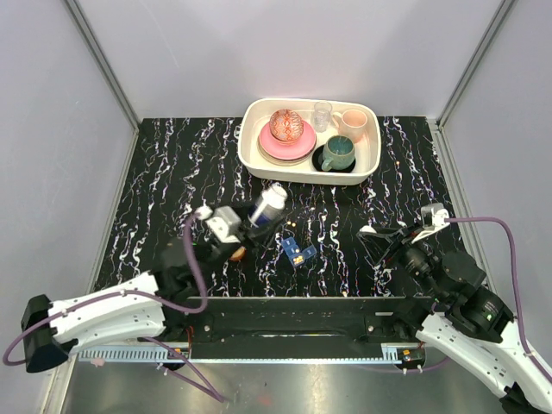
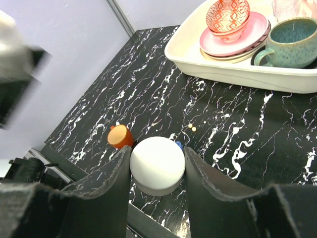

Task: Sort the pills into containers

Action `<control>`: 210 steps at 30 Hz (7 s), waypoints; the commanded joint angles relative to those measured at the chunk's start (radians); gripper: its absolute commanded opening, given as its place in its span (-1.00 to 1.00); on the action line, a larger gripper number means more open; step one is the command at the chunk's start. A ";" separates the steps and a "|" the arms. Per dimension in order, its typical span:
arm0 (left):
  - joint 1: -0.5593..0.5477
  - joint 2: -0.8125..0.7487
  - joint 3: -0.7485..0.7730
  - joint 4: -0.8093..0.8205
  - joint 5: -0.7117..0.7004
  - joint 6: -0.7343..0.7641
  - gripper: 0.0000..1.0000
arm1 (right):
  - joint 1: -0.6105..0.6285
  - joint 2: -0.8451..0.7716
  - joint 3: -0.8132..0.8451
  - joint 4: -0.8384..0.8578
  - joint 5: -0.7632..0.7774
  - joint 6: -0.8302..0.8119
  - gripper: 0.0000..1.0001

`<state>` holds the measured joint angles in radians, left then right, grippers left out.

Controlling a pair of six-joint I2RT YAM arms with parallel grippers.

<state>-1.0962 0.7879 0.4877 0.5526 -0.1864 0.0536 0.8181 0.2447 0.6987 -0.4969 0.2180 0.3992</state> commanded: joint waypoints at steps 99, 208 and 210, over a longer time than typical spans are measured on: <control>-0.157 0.353 0.305 0.202 0.191 -0.320 -1.00 | 0.006 0.357 0.332 0.149 -0.491 0.132 -0.86; -0.156 0.415 0.471 0.098 -0.214 0.026 -1.00 | 0.006 0.573 0.380 0.066 -0.272 0.090 -0.74; -0.157 0.419 0.468 0.101 -0.211 0.020 -1.00 | 0.006 0.570 0.383 0.064 -0.279 0.081 -0.67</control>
<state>-1.2633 1.2118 0.8749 0.4393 -0.3721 0.0891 0.8089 0.7975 1.0763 -0.3214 0.0303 0.4713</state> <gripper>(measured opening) 0.562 0.476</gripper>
